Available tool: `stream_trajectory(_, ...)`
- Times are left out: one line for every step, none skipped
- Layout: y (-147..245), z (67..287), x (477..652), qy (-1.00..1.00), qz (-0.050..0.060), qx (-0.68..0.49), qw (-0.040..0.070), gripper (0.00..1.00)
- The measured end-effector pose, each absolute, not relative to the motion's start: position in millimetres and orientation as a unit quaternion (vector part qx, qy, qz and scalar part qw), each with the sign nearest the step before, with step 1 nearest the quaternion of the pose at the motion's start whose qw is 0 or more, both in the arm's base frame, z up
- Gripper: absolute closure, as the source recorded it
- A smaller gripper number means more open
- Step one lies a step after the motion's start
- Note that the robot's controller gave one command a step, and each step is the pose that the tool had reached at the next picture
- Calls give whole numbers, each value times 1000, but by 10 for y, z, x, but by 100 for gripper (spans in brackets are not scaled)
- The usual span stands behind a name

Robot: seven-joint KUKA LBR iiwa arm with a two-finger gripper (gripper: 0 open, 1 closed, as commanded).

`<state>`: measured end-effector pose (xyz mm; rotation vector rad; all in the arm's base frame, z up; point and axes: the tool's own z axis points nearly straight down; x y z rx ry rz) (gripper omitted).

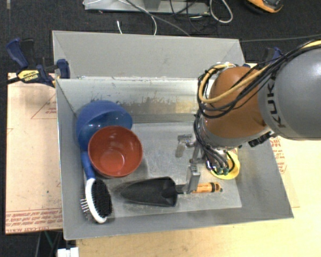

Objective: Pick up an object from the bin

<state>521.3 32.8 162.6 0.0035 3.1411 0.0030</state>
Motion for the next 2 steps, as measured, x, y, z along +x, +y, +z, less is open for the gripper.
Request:
stream_trajectory(328,1626,5213,1000,1,1,0,0)
stream_trajectory(854,980,5090,998,1,-64,1,0)
